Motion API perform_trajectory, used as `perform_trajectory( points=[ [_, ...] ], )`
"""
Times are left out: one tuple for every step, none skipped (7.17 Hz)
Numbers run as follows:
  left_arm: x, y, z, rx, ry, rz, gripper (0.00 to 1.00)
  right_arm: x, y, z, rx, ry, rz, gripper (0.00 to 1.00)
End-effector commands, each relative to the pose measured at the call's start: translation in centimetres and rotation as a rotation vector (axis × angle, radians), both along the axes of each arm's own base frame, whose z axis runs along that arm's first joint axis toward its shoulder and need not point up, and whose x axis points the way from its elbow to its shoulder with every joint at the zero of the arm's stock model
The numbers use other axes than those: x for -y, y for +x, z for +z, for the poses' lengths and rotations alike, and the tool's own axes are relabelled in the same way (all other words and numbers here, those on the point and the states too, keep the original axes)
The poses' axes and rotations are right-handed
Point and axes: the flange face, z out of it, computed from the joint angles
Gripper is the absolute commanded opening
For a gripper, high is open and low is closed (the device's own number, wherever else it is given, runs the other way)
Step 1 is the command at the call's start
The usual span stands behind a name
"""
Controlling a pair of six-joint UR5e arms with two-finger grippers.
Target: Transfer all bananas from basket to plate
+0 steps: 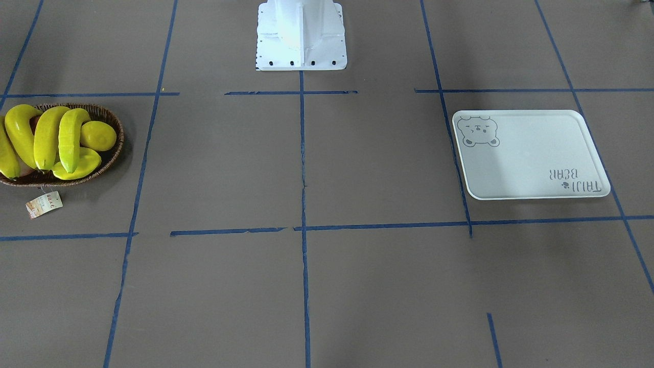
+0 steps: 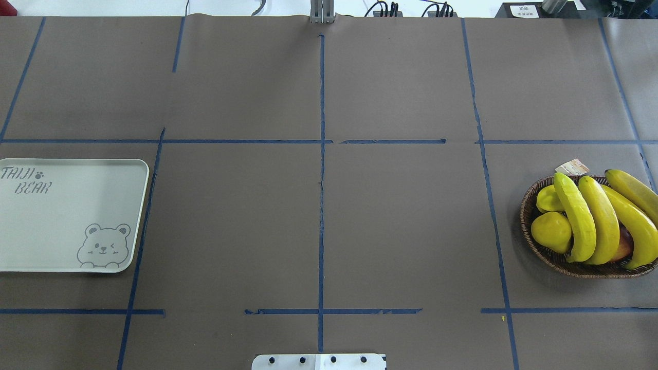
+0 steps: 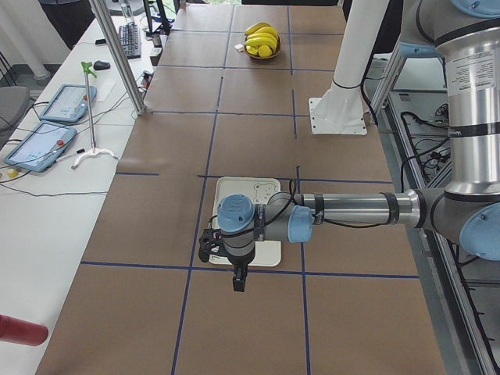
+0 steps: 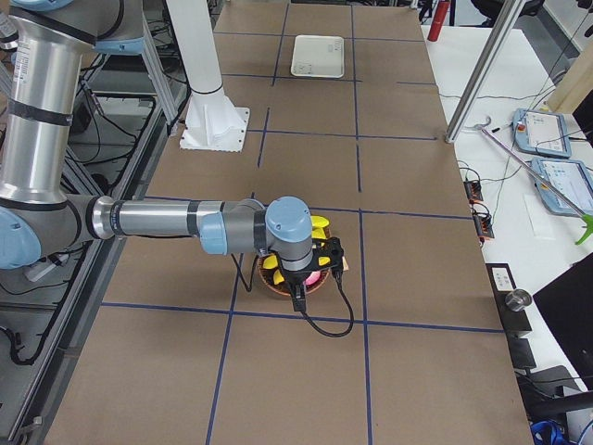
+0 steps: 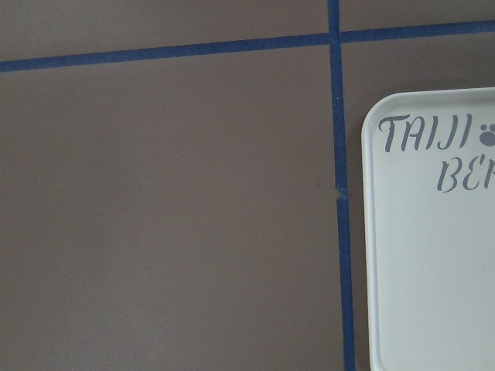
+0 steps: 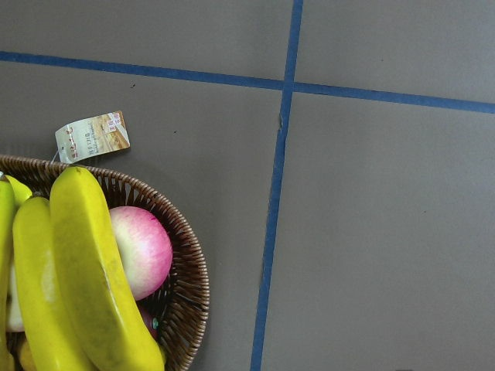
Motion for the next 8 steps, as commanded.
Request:
perform_trajectory(
  points=[
    [0.0,0.3,0.0,0.000,0.001,0.007,1.00,0.0,-0.1,-0.1,0.001,0.000,-0.001,1.00],
    [0.0,0.4,0.3,0.000,-0.004,0.010,1.00,0.1,-0.2,-0.6,0.001,0.009,-0.001,1.00],
    [0.0,0.4,0.3,0.000,-0.005,0.010,1.00,0.1,-0.3,-1.7,0.003,0.028,-0.002,1.00],
    [0.0,0.4,0.3,0.000,-0.005,0.010,1.00,0.6,-2.1,-3.4,0.003,0.086,-0.054,1.00],
    [0.0,0.4,0.4,0.000,-0.007,0.010,1.00,1.1,-4.1,-4.7,0.013,0.169,-0.097,1.00],
    [0.0,0.4,0.3,0.000,-0.005,0.010,1.00,0.7,-5.5,-5.0,0.049,0.201,-0.133,1.00],
    [0.0,0.4,0.4,0.000,-0.007,0.010,1.00,-0.4,-5.9,-4.4,0.060,0.217,-0.147,1.00],
    [0.0,0.5,0.4,0.000,-0.007,0.013,1.00,-1.9,-7.1,-3.6,0.067,0.244,-0.179,0.99]
  ],
)
